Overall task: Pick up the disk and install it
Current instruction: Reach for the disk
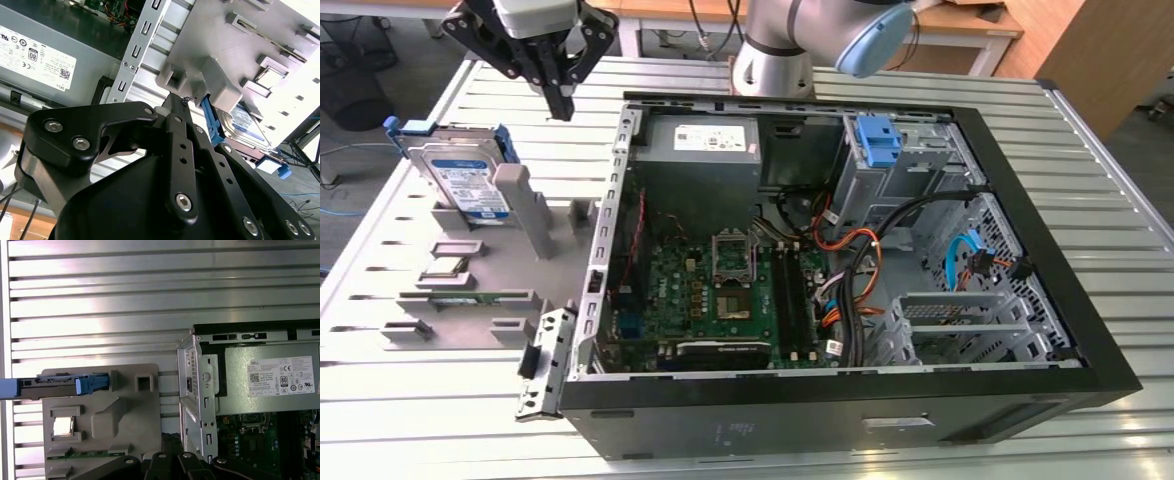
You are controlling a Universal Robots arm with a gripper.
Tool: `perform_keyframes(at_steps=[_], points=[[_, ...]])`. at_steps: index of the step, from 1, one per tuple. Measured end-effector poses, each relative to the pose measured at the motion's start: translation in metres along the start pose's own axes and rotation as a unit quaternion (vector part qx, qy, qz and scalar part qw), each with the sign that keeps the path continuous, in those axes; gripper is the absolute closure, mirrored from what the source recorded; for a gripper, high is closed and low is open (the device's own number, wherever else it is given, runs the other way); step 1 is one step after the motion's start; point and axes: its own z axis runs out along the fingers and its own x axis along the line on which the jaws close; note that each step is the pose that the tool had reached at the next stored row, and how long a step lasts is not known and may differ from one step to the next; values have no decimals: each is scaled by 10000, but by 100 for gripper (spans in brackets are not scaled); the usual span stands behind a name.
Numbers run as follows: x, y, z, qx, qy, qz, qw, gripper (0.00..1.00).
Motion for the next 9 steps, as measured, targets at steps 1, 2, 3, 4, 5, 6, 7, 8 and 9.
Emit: perform_keyframes(at_steps=[1, 2, 3, 4, 5, 6, 7, 8, 9], points=[[13, -1, 0, 0, 0, 0, 10000, 89], [22, -2, -1, 0, 0, 0, 10000, 89], [23, -2, -1, 0, 0, 0, 10000, 89], [24, -2, 0, 0, 0, 0, 10000, 89], [26, -2, -1, 0, 0, 0, 10000, 89], [29, -2, -1, 0, 0, 0, 10000, 89], [33, -3, -1, 0, 0, 1, 10000, 89], [36, -3, -1, 0, 0, 0, 10000, 89], [39, -3, -1, 0, 0, 0, 10000, 89]])
